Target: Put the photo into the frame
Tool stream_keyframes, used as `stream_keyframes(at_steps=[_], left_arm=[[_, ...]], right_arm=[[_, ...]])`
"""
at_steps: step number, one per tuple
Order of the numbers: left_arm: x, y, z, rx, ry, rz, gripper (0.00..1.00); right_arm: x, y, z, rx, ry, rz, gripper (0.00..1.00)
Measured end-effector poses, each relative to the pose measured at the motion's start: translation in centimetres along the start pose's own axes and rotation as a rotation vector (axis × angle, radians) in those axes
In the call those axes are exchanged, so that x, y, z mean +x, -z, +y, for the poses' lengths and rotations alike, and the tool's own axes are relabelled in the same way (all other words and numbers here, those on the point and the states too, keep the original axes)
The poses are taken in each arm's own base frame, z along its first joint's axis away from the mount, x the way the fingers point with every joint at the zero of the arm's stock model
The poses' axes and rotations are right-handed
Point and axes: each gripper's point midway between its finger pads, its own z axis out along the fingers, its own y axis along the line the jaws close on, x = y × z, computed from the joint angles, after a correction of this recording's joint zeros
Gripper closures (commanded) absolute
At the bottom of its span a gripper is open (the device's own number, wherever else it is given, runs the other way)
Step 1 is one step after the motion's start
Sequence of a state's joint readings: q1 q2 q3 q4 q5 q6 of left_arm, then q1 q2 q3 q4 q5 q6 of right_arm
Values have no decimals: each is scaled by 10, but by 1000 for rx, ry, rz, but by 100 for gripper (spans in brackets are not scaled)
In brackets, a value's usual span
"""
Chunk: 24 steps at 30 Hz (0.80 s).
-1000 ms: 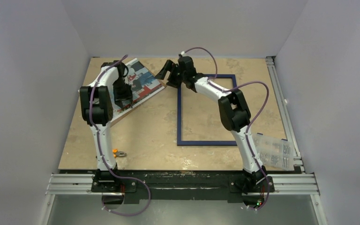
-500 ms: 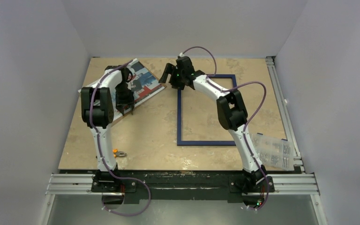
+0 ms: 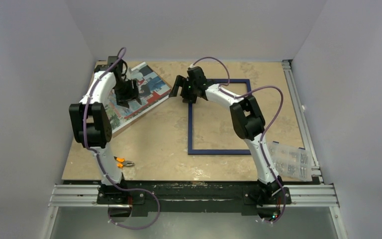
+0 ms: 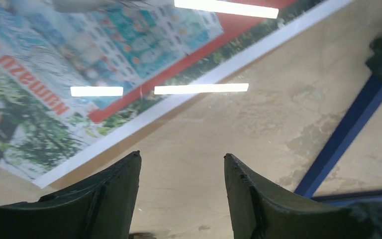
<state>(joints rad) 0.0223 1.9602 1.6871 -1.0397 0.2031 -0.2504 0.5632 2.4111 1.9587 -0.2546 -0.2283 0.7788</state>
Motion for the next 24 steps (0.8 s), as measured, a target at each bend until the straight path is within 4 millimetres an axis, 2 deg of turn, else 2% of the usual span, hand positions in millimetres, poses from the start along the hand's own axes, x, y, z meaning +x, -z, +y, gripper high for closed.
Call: stream_keyframes(at_steps=[4, 7, 9, 10, 15, 24], left_arm=[[-18, 6, 29, -85, 41, -47, 44], [-33, -3, 45, -162, 55, -39, 59], [-39, -17, 54, -201, 56, -16, 71], [-38, -27, 58, -218, 58, 7, 75], [-9, -60, 77, -290, 69, 164, 76], [4, -51, 75, -399, -49, 251, 79]], right_arm=[[14, 8, 2, -13, -5, 32, 14], [24, 13, 3, -17, -7, 51, 14], [31, 17, 4, -22, -9, 69, 14], [35, 18, 5, -23, -10, 76, 14], [49, 24, 7, -25, -15, 97, 14], [62, 26, 16, -45, -27, 127, 14]])
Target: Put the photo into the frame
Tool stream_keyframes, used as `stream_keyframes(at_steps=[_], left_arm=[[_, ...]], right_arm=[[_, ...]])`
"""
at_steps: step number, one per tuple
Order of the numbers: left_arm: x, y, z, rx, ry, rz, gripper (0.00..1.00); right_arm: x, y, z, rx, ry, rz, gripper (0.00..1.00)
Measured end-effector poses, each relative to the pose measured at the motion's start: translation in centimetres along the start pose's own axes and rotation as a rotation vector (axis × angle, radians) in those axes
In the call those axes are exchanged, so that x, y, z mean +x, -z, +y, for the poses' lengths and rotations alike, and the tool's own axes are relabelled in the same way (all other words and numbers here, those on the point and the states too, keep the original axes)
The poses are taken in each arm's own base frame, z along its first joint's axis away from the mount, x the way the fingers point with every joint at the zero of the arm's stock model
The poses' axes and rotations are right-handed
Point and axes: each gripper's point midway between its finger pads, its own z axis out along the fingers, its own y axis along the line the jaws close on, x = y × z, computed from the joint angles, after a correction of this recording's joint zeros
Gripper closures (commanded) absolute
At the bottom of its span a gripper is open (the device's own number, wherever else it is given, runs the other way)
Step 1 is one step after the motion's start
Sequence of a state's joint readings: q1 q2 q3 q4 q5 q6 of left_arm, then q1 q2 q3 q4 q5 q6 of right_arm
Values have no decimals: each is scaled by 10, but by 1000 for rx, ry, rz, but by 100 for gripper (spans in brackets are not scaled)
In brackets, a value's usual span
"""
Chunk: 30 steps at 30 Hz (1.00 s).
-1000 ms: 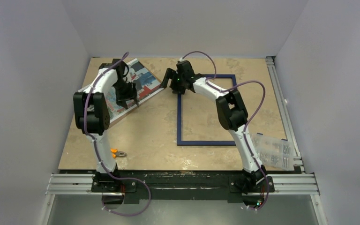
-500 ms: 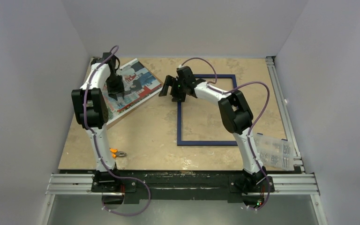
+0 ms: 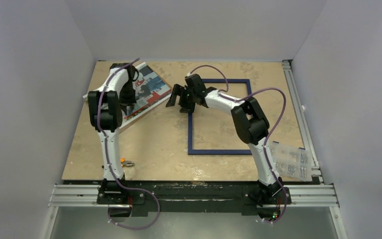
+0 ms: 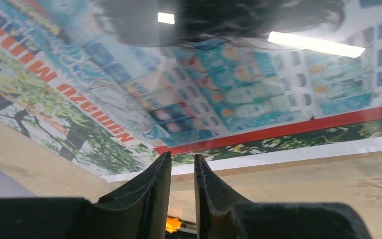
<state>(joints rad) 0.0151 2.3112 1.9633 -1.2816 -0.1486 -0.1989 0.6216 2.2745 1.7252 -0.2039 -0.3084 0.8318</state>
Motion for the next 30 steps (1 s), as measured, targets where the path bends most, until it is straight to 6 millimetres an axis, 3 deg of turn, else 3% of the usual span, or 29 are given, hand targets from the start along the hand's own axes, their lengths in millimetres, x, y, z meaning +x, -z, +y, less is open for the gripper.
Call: stream_keyframes(at_steps=[11, 24, 30], left_arm=[[33, -4, -38, -86, -262, 148, 79], [50, -6, -41, -48, -288, 211, 79], [54, 2, -51, 20, -287, 191, 79]], right_arm=[[5, -1, 4, -25, -40, 18, 14], [13, -1, 9, -70, -95, 39, 14], [15, -1, 12, -88, -124, 45, 14]])
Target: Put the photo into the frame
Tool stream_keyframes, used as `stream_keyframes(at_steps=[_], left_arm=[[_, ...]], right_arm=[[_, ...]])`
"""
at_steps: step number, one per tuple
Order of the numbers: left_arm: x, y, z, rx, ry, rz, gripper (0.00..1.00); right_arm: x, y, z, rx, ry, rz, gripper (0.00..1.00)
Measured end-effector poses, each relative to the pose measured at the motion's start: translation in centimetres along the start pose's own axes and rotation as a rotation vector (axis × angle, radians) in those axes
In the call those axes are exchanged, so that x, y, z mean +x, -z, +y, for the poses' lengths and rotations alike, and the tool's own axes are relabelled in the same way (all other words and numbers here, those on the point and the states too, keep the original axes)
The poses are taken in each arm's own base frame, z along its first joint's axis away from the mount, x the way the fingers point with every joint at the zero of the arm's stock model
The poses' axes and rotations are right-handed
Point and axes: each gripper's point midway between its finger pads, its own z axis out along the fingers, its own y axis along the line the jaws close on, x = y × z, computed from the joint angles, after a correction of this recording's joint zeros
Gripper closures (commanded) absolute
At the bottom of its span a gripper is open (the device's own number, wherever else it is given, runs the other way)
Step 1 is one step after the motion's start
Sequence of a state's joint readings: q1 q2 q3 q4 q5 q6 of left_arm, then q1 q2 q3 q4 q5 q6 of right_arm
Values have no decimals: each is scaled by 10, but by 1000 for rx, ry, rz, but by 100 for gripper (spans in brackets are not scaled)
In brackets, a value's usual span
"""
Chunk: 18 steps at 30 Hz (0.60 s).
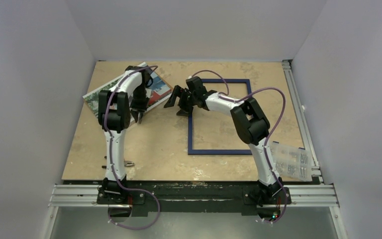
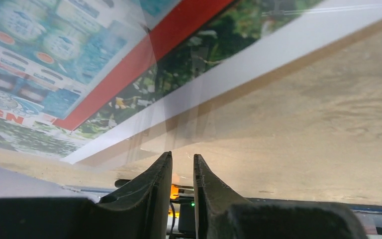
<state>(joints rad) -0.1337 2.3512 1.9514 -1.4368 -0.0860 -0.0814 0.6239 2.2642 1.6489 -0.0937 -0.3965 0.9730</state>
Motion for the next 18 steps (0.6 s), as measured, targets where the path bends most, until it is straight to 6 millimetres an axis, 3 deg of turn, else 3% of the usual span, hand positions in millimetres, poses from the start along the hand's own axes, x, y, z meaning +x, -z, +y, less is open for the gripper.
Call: stream_keyframes(at_steps=[6, 11, 15, 18], left_arm=[[1, 22, -13, 81, 2, -88, 79], [-5, 69, -16, 202, 33, -275, 79], [-9, 94, 7, 304, 150, -403, 80], [-14, 92, 39, 316, 280, -448, 80]], right_arm=[[1, 1, 0, 6, -11, 7, 14], [-20, -2, 14, 24, 28, -31, 14], [-46, -9, 25, 29, 78, -79, 14], [-59, -14, 16, 75, 90, -107, 14]])
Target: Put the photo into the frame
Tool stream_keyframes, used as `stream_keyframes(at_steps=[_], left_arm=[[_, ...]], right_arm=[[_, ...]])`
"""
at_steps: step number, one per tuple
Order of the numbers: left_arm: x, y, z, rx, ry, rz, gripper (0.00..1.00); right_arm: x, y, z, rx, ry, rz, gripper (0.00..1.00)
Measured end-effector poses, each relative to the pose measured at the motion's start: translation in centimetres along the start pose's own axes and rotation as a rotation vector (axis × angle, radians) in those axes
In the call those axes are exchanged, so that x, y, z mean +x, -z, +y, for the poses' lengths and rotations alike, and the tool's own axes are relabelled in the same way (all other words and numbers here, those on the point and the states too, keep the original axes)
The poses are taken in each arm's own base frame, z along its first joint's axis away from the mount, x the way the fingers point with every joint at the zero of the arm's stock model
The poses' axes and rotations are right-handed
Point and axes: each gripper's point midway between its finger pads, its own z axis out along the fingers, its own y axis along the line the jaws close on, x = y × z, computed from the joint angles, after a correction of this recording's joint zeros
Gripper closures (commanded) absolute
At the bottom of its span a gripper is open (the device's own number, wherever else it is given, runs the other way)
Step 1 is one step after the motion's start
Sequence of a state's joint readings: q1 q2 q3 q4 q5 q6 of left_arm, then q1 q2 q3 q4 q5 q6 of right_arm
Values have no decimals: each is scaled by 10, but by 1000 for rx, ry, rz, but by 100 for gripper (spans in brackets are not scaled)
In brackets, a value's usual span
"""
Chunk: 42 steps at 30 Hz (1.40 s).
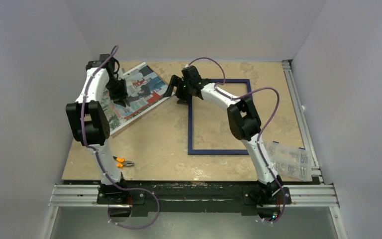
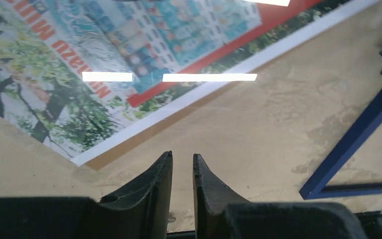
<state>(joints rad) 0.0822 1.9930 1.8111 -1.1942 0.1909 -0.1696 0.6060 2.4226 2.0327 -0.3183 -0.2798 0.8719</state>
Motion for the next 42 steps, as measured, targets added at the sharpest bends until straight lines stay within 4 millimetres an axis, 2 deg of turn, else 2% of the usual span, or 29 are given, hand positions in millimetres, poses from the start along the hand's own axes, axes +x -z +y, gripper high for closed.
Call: stream_keyframes(at_steps=[4, 8, 11, 14, 20, 24, 29, 42], left_arm=[[-7, -13, 25, -73, 68, 4, 80], [-7, -40, 34, -134, 69, 70, 80], [1, -63, 42, -177, 67, 144, 80], [9, -76, 53, -230, 64, 207, 81], [12, -76, 64, -325, 28, 245, 83], [8, -76, 63, -375, -15, 241, 85], [13, -77, 59, -415, -67, 264, 85], [14, -77, 60, -435, -85, 271, 86]], right_arm=[[-6, -4, -27, 80, -6, -9, 14], [-20, -1, -35, 105, -2, -39, 14], [-29, -5, -37, 111, 10, -54, 14], [-37, -11, -35, 100, 19, -70, 14], [-44, -20, -29, 71, 34, -84, 15], [-45, -25, -25, 36, 35, -83, 15], [-45, -31, -17, -25, 30, -73, 15], [-27, -36, -1, -225, -57, 13, 16]])
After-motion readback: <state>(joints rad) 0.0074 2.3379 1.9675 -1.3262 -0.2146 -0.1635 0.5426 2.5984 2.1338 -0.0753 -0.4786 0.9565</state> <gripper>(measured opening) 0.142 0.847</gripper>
